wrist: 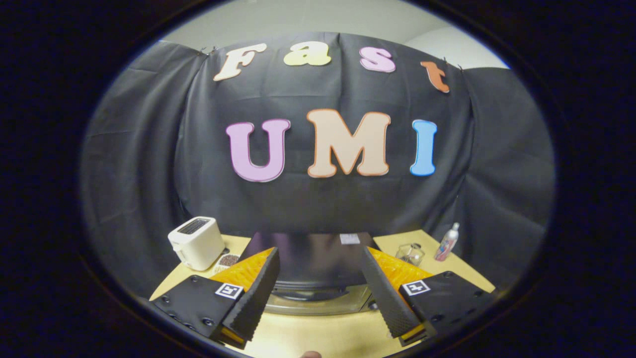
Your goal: Open the toaster oven, put the food inside, and close the toaster oven door.
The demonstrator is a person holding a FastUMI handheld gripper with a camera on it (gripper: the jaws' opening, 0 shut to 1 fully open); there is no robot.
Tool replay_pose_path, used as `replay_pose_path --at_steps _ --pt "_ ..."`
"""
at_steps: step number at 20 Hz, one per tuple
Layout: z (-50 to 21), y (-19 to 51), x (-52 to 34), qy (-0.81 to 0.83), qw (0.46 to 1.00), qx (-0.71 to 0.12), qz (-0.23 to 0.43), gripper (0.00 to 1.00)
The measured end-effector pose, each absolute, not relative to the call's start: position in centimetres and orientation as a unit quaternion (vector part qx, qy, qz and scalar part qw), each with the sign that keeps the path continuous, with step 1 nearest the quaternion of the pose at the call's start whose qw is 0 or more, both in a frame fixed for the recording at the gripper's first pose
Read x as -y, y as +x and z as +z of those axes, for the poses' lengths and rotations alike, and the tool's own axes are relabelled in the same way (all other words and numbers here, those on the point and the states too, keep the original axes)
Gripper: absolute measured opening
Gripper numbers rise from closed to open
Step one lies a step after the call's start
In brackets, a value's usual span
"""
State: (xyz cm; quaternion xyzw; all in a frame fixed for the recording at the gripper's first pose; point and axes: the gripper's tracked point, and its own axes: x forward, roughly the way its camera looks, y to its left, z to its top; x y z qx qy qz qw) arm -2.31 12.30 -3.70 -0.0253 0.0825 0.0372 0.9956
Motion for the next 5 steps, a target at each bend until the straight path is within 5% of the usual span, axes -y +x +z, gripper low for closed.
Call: replay_pose_path --at_steps 5 --pt "3.6 -1.1 -13.2 -0.021 0.999 -0.023 0.039 1.00"
